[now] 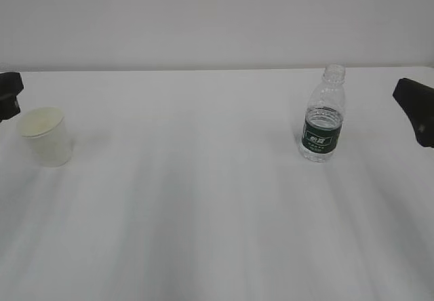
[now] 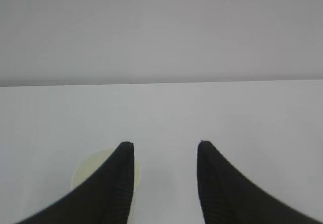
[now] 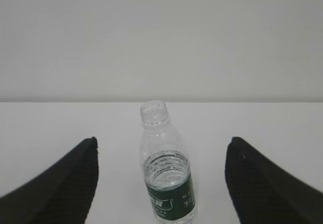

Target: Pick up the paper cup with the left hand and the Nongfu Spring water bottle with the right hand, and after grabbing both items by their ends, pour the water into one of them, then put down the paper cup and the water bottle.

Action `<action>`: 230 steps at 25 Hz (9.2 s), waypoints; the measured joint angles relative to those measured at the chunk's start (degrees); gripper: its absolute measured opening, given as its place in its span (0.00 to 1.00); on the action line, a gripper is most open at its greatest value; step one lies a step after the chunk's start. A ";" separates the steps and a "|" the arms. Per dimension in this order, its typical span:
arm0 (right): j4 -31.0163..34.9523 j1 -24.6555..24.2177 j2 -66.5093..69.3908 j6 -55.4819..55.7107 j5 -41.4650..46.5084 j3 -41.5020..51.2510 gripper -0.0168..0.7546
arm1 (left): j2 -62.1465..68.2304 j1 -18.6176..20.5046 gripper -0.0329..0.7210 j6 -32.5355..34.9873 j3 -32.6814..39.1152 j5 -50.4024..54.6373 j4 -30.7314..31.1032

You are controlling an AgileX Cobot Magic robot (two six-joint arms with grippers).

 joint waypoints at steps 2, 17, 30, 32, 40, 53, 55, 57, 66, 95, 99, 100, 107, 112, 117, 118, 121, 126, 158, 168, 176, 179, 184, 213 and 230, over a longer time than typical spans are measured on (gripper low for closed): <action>-1.10 0.00 1.43 0.09 -1.36 0.00 0.78 | 0.88 -0.03 0.44 0.00 0.00 -0.24 0.00; -3.13 0.00 2.85 0.41 -3.03 0.00 0.78 | 2.93 -0.03 0.88 0.00 0.00 -0.90 2.09; -3.55 0.00 13.20 0.53 -14.51 2.34 0.78 | 13.72 -0.03 0.83 0.00 0.00 -10.38 2.09; -3.42 0.00 17.14 0.53 -18.10 3.21 0.78 | 14.34 -0.03 0.82 0.00 0.17 -11.55 2.09; -2.97 0.00 33.84 1.22 -28.88 3.44 0.78 | 19.92 -0.03 0.81 0.00 9.06 -32.63 2.09; -2.75 0.00 35.20 -1.37 -29.78 1.82 0.78 | 30.49 -0.03 0.78 -2.63 11.81 -37.19 4.67; -2.75 0.00 35.20 -2.79 -29.87 1.73 0.78 | 31.89 -0.03 0.77 -2.77 11.81 -37.19 5.34; -2.75 0.00 35.29 -3.59 -29.87 1.19 0.78 | 32.55 -0.03 0.75 -2.77 11.81 -37.19 6.52; -2.75 0.00 44.53 -4.95 -30.04 -3.74 0.79 | 32.78 -0.03 0.72 -2.90 11.81 -37.33 9.08; -2.28 0.00 60.87 -5.12 -30.13 -21.53 0.90 | 32.78 -0.03 0.71 -2.99 11.81 -37.37 11.73; -2.28 0.00 62.45 -5.12 -30.13 -23.29 0.90 | 32.78 -0.03 0.71 -2.99 11.81 -37.37 11.73; -2.28 0.00 62.58 -5.12 -30.13 -23.53 0.90 | 32.78 -0.03 0.71 -2.99 11.81 -37.37 11.73; -2.15 0.00 63.82 -5.21 -30.13 -26.43 0.90 | 32.78 -0.03 0.71 -2.99 11.81 -37.37 11.73; -2.10 0.00 64.96 -5.11 -30.13 -26.89 0.89 | 32.78 -0.03 0.71 -2.99 11.81 -37.37 11.76; -1.88 0.00 64.96 -5.11 -30.13 -28.52 0.89 | 32.78 -0.03 0.71 -2.99 11.81 -37.37 11.76; -1.88 0.00 64.96 -5.03 -30.13 -28.77 0.89 | 32.78 -0.03 0.71 -2.99 11.81 -37.37 11.76; -1.88 0.00 64.96 -4.69 -30.13 -28.88 0.88 | 32.78 -0.03 0.71 -2.99 11.81 -37.37 11.76; -1.88 0.00 64.96 -4.55 -30.13 -28.88 0.87 | 32.78 -0.03 0.71 -2.99 11.81 -37.37 11.76; -4.74 0.07 65.01 -4.57 -30.48 -28.92 0.58 | 32.91 -0.03 0.71 -2.99 11.81 -37.46 11.76; -7.08 0.07 60.78 -9.36 -28.67 -24.79 0.58 | 32.91 -0.03 0.71 -2.99 11.81 -37.46 11.76; -5.44 0.07 52.18 -12.24 -28.58 -16.75 0.58 | 32.91 -0.03 0.71 -2.99 11.81 -37.46 11.76; -4.28 0.07 49.38 -12.48 -28.58 -13.77 0.58 | 32.91 -0.03 0.71 -2.99 11.81 -37.46 11.76; -3.18 0.07 45.20 -12.68 -28.58 -9.09 0.58 | 32.91 -0.03 0.71 -2.99 11.81 -37.46 11.76; -2.93 0.07 42.67 -12.68 -28.46 -5.59 0.58 | 38.82 -0.13 0.96 -2.99 4.51 -37.46 -3.70; -2.93 0.07 42.67 -12.68 -28.46 -5.57 0.58 | 47.30 -0.13 0.96 -2.99 -1.54 -37.46 -7.80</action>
